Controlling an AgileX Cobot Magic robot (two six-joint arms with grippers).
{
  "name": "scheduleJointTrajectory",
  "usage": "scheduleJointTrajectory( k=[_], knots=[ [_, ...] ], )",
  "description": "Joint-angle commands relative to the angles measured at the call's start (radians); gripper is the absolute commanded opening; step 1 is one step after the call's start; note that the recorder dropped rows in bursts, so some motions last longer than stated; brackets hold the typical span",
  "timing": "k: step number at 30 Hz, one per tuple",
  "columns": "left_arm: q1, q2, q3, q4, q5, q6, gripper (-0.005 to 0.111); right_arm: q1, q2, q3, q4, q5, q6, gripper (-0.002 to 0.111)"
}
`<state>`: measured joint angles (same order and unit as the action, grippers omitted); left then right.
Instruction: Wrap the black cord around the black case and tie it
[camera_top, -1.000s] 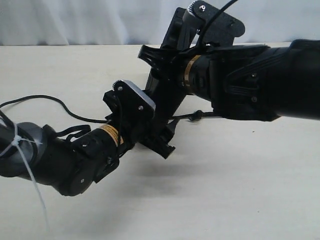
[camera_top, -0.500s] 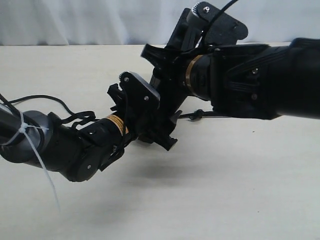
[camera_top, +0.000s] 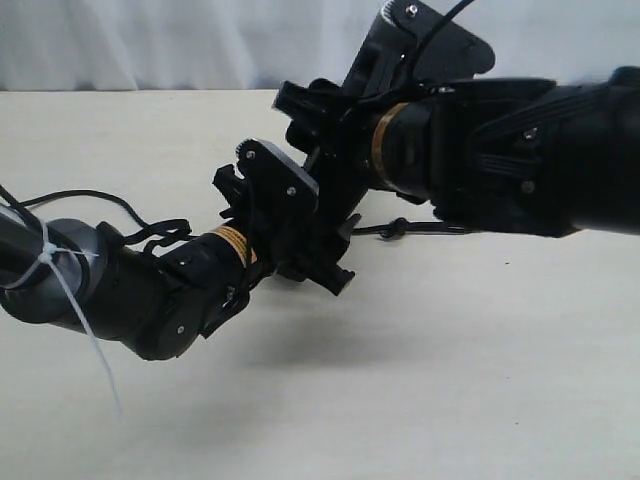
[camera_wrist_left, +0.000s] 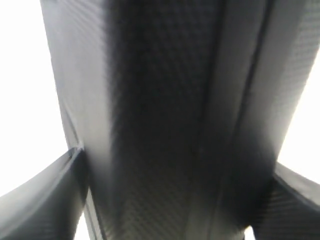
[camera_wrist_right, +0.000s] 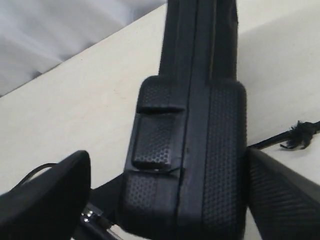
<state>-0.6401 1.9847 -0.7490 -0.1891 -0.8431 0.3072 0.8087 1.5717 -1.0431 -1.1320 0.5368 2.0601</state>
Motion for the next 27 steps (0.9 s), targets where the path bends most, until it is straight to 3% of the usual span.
scheduleJointTrajectory(
  k=[1, 5, 8, 9, 12, 15, 16, 19, 27],
  knots=[
    [0.005, 0.01, -0.003, -0.062, 0.03, -0.051, 0.0, 0.003, -0.101, -0.003, -0.008, 0.086, -0.086, 0.082],
    [0.005, 0.002, -0.003, -0.06, 0.047, -0.051, 0.0, -0.007, -0.193, -0.003, -0.004, 0.256, -0.191, 0.081],
    [0.005, 0.002, -0.003, -0.06, 0.042, -0.051, 0.0, -0.093, -0.243, -0.003, 0.081, 0.201, -0.364, 0.081],
    [0.005, 0.002, -0.003, -0.06, 0.042, -0.051, 0.0, -0.145, -0.252, -0.003, 0.162, 0.161, -0.44, 0.081],
    [0.005, 0.002, -0.003, -0.06, 0.042, -0.051, 0.0, -0.397, -0.248, -0.003, 0.672, 0.02, -0.967, 0.081],
    [0.005, 0.002, -0.003, -0.058, 0.042, -0.046, 0.0, -0.596, -0.177, -0.003, 1.077, 0.077, -1.377, 0.081],
    [0.005, 0.002, -0.003, -0.056, 0.042, -0.043, 0.0, -0.638, -0.142, -0.003, 1.14, 0.097, -1.429, 0.081],
    [0.005, 0.002, -0.003, -0.056, 0.042, -0.024, 0.0, -0.678, -0.054, -0.003, 1.185, 0.093, -1.435, 0.081],
    [0.005, 0.002, -0.003, -0.056, 0.049, -0.012, 0.0, -0.655, 0.214, -0.003, 1.385, -0.12, -1.371, 0.081]
  ],
)
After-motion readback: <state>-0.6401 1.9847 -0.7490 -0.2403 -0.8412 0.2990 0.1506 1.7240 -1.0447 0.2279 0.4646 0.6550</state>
